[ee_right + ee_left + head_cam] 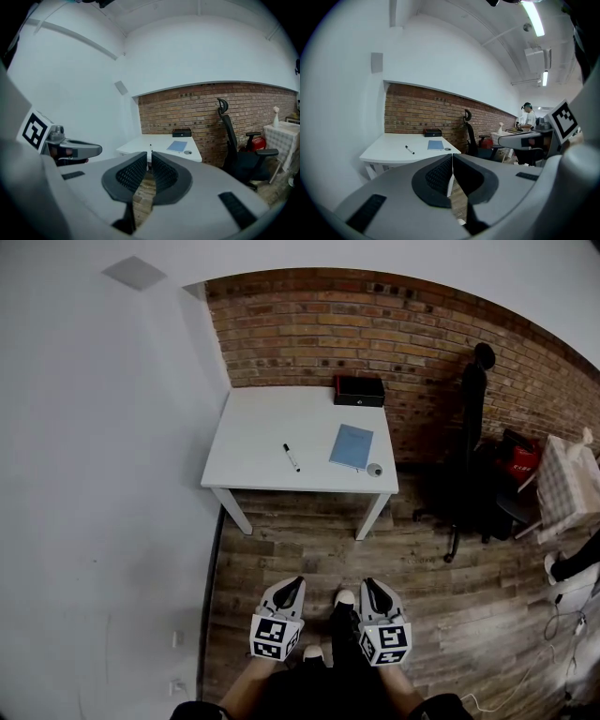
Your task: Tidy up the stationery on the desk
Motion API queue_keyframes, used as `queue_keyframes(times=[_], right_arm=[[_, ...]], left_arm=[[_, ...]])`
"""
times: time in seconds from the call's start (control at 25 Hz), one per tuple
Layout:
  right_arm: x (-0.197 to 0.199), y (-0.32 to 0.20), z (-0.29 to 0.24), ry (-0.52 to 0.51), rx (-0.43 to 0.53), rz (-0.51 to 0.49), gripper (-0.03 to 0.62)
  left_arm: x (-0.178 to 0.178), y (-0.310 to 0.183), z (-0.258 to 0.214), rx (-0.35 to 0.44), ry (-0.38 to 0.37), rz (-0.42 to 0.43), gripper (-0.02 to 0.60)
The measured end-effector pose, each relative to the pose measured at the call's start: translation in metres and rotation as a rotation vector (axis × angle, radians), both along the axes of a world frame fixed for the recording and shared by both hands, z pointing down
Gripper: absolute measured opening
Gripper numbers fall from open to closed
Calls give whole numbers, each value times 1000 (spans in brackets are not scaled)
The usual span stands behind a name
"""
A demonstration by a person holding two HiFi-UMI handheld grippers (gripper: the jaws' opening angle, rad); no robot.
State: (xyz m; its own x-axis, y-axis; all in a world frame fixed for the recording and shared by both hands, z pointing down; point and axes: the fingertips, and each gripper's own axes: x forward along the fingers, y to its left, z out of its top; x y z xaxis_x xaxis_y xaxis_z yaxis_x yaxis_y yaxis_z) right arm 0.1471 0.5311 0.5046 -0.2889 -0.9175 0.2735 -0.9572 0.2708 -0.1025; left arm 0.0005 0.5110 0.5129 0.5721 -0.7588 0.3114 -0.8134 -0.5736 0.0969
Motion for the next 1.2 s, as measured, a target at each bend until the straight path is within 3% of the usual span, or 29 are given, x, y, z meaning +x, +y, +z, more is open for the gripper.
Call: queue_keyframes(times=[0.76, 1.2], right_arm=[[60, -211, -6, -29, -7, -87, 25], [94, -294, 0, -43, -14, -137, 25]], left_arm=[[51, -187, 2, -41, -22, -112, 15], [84, -260, 3, -55, -29, -163, 15]])
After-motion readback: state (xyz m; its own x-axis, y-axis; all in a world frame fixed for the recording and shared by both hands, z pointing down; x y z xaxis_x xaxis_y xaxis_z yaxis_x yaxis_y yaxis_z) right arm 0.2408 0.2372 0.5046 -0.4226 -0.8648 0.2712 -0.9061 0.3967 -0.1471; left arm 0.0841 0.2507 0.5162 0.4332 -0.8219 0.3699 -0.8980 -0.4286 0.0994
